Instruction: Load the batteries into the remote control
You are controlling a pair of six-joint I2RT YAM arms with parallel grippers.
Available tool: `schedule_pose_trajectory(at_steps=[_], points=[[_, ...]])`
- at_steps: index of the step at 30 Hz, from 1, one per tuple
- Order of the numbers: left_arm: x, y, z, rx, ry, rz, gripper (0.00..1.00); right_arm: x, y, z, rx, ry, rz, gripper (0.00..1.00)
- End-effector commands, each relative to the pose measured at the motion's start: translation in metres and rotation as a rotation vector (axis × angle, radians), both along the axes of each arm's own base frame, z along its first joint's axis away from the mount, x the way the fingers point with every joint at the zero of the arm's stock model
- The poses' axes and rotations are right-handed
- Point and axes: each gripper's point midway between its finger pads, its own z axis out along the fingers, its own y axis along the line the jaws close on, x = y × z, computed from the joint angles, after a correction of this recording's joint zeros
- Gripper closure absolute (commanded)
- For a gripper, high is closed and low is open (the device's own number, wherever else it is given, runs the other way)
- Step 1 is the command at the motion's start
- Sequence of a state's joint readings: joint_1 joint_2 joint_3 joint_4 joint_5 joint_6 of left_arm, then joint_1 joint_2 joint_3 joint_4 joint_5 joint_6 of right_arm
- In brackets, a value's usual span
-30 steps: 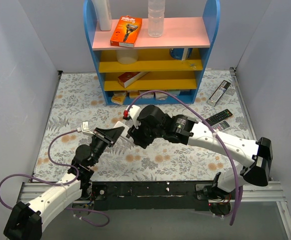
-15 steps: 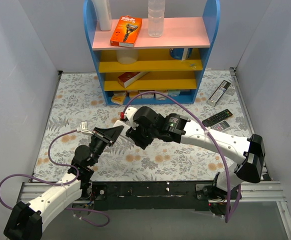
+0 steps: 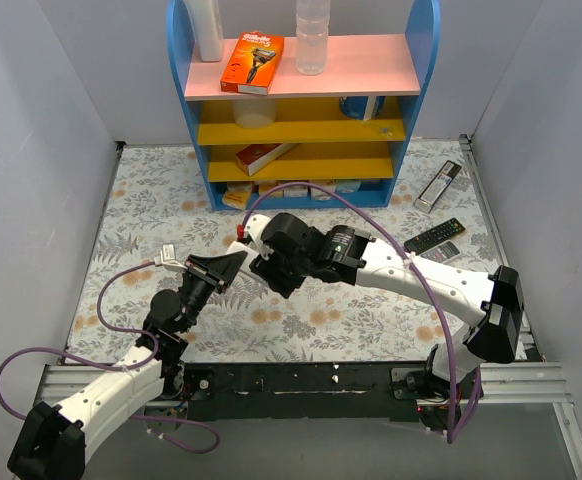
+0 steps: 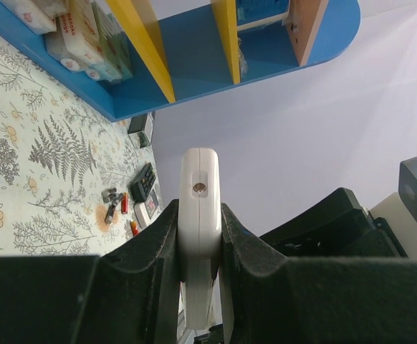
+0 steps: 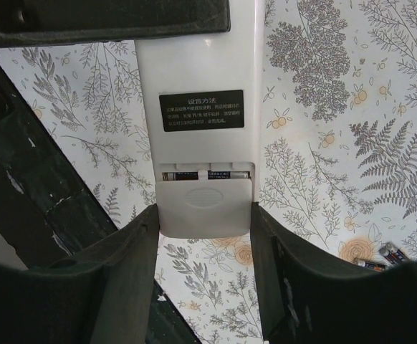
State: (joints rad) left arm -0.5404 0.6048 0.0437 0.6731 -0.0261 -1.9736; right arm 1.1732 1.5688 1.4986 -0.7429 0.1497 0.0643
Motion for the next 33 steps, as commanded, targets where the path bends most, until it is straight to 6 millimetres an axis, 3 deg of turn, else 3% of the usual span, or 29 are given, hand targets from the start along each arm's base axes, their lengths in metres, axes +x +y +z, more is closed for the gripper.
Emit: schedule_pose_trajectory(at_steps=[1, 19, 33], points=[[-0.002, 0.0, 0.004, -0.063, 0.018, -0.016, 1.0, 0.007, 0.005, 0.01, -0.001, -0.049, -0.002, 0.74], [-0.003, 0.001, 0.008, -0.109, 0.04, -0.016, 1.0, 0.012, 0.008, 0.006, -0.018, -0.079, -0.022, 0.7], [-0.006, 0.002, 0.013, -0.143, 0.017, -0.026, 1.0, 0.004, 0.014, 0.001, -0.002, -0.029, -0.007, 0.68]])
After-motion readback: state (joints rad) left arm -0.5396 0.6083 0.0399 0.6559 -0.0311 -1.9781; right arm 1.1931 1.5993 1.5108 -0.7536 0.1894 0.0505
